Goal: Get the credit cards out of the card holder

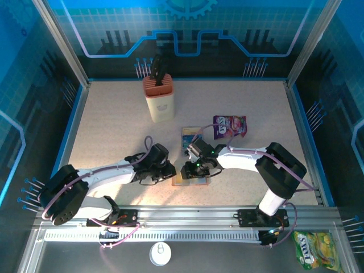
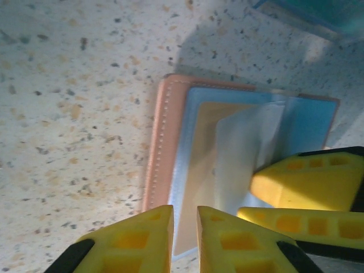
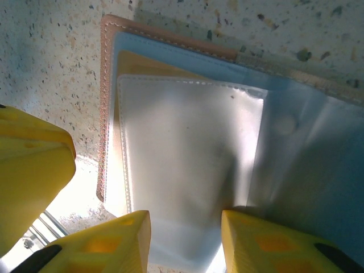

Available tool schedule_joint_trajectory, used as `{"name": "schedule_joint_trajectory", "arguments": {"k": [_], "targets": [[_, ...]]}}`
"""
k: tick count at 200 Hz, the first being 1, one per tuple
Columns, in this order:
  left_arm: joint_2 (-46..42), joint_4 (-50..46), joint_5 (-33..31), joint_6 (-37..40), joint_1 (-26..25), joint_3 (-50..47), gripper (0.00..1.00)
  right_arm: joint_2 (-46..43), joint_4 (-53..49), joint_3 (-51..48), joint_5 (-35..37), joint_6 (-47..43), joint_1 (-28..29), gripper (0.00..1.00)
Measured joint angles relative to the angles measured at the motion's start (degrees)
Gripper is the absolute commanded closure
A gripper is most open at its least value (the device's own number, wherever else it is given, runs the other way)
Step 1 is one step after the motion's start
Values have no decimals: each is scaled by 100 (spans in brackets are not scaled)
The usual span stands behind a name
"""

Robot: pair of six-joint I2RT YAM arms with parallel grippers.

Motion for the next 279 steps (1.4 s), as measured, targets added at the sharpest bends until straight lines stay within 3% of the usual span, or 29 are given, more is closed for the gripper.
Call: {"name": "schedule_joint_trajectory", "arguments": {"k": [33, 56, 159, 279], "targets": [[214, 372, 149, -144, -2, 4, 68, -66, 50, -94, -35, -20, -52, 62], [378, 579, 232, -221, -7, 4, 67, -109, 122, -181, -96, -28, -103, 62], [627, 1134, 389, -533, -28, -2, 82, -205, 752, -614, -514, 186, -356, 63], [754, 1628, 525, -769, -87, -37, 87, -509, 1071, -973, -704, 448, -511, 62]]}}
